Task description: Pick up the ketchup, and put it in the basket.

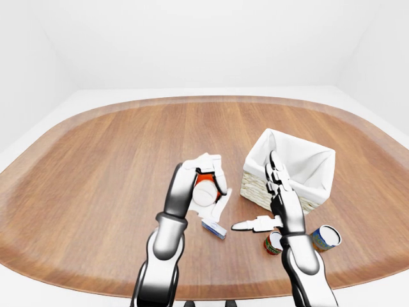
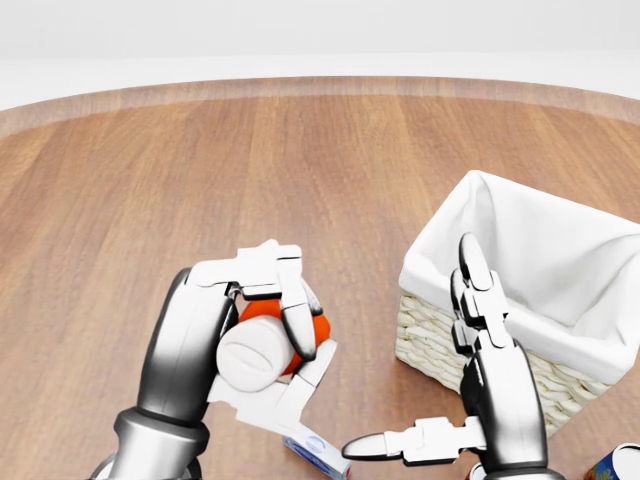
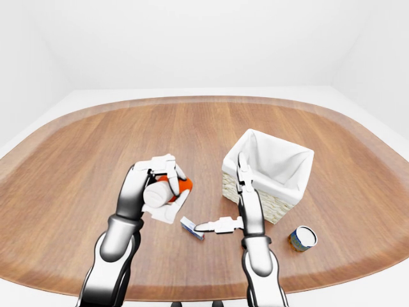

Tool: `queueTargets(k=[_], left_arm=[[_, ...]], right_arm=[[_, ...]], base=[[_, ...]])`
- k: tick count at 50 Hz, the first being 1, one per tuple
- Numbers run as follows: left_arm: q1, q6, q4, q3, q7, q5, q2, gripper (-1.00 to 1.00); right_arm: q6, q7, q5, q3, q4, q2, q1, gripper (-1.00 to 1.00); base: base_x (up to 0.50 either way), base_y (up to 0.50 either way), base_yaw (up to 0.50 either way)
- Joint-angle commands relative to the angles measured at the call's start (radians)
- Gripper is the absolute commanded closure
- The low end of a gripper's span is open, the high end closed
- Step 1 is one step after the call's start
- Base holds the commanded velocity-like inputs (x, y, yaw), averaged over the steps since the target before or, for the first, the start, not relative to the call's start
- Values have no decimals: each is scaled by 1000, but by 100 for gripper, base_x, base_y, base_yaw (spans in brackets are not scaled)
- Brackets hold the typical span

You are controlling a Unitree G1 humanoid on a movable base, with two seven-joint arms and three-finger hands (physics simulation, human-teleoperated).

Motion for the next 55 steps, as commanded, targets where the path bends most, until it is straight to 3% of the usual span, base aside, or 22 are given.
queueTargets(k=[1, 13, 19, 27, 43, 55], left_arm=[[3, 0, -36, -90, 41, -11, -18, 99], [-29, 0, -38, -210, 67, 20, -71, 99], [-37, 0, -26, -256, 78, 30, -92, 99], [-38, 0, -18, -311, 92, 40, -111, 98], [-13, 0, -37, -458, 139, 63, -122, 99], [-3, 0, 5, -500, 164, 50, -121, 99]], right_arm=[[-6, -2, 3, 6, 6, -1, 4, -100], [-10, -2, 12, -4, -24, -2, 32, -100], [-32, -1, 21, -16, -2, -4, 35, -100], [-32, 2, 25, -28, 1, -1, 33, -100], [-44, 10, 34, -43, 13, 3, 31, -100], [-41, 13, 34, -48, 16, 4, 25, -100]], base=[[0, 0, 0], [0, 0, 0], [0, 0, 0], [0, 0, 0], [0, 0, 0], [0, 0, 0]])
